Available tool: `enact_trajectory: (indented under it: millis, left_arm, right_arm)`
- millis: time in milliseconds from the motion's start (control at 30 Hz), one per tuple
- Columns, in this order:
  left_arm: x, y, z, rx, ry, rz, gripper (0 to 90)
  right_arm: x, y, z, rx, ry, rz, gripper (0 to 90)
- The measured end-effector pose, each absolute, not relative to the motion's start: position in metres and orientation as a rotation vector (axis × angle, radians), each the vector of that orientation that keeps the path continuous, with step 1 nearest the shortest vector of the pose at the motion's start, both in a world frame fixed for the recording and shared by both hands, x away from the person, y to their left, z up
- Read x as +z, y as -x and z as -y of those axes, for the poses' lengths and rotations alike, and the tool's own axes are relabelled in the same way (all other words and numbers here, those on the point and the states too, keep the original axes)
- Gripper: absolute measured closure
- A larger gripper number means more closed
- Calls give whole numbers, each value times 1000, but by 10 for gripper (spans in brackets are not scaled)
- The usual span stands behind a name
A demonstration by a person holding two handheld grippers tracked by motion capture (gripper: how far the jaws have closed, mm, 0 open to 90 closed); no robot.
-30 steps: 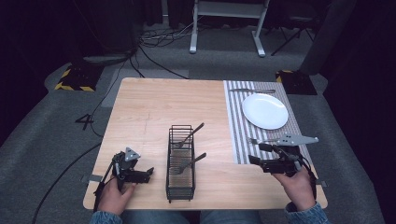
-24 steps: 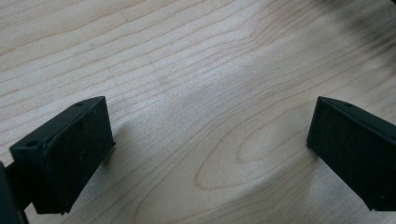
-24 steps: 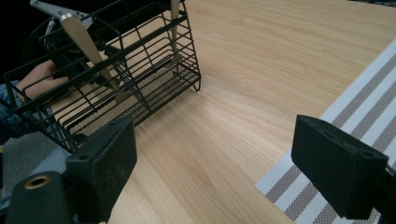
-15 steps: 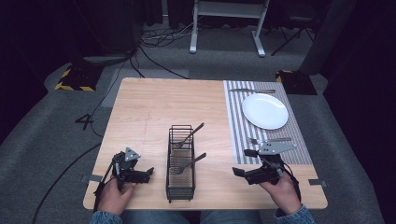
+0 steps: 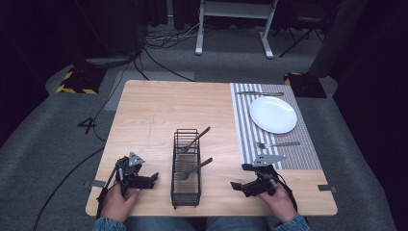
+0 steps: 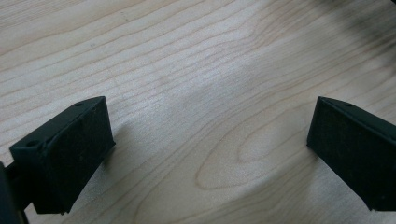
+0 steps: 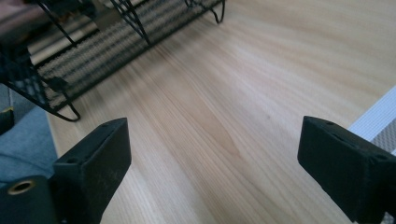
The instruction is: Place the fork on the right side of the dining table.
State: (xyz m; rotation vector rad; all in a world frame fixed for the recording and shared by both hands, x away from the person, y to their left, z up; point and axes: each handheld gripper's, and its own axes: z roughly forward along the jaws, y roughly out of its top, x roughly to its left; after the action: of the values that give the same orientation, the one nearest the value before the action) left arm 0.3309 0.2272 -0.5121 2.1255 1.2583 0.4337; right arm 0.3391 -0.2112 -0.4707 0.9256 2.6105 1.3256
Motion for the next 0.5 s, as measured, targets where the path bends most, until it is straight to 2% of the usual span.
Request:
enact_trajectory:
  millis: [500]
  left_arm:
    - [-512, -331, -227, 434, -2126, -1258, 3]
  right_arm:
    - [-501, -339, 204, 1119, -909, -2650, 51]
